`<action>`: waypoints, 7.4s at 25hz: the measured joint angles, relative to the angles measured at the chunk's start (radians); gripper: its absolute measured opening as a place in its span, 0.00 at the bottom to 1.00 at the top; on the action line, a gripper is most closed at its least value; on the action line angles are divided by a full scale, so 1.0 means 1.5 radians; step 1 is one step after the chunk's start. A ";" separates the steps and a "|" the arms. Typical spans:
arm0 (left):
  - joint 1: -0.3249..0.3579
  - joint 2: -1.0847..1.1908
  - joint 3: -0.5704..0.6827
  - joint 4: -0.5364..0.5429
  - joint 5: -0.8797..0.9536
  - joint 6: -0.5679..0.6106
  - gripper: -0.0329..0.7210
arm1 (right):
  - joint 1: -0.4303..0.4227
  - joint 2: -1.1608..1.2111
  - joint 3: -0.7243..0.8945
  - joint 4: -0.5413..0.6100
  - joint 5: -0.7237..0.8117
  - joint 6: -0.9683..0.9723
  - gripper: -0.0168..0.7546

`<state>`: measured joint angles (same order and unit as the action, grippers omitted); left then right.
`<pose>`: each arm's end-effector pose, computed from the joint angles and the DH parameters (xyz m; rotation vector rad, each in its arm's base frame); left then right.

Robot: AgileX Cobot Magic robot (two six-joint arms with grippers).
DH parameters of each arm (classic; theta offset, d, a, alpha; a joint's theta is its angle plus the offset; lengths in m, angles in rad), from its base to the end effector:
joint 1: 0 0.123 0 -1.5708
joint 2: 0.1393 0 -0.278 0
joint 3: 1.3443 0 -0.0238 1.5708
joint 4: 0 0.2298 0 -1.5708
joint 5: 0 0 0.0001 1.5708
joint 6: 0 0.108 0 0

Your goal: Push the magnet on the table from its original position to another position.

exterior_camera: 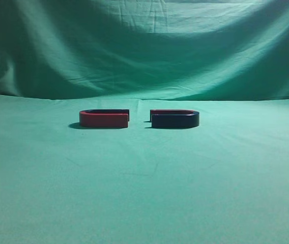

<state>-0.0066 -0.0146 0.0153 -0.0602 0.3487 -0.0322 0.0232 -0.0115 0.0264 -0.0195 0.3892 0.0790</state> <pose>0.0553 -0.0026 0.1731 -0.0609 1.8322 -0.0859 0.0543 0.0005 0.1650 0.0407 1.8875 0.0506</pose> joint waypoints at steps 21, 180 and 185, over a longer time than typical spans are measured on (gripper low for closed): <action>0.000 0.000 0.000 0.000 0.000 0.000 0.54 | 0.000 0.047 -0.140 0.095 -0.235 0.000 0.02; 0.000 0.000 0.000 0.000 -0.001 0.000 0.54 | -0.008 0.000 -0.019 -0.075 0.003 0.066 0.02; 0.000 0.000 0.000 0.000 -0.001 0.000 0.54 | -0.008 0.000 0.000 -0.075 -0.001 0.066 0.02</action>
<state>-0.0066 -0.0146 0.0153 -0.0602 0.3471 -0.0322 0.0113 -0.0121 0.0270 -0.1324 0.3872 0.1775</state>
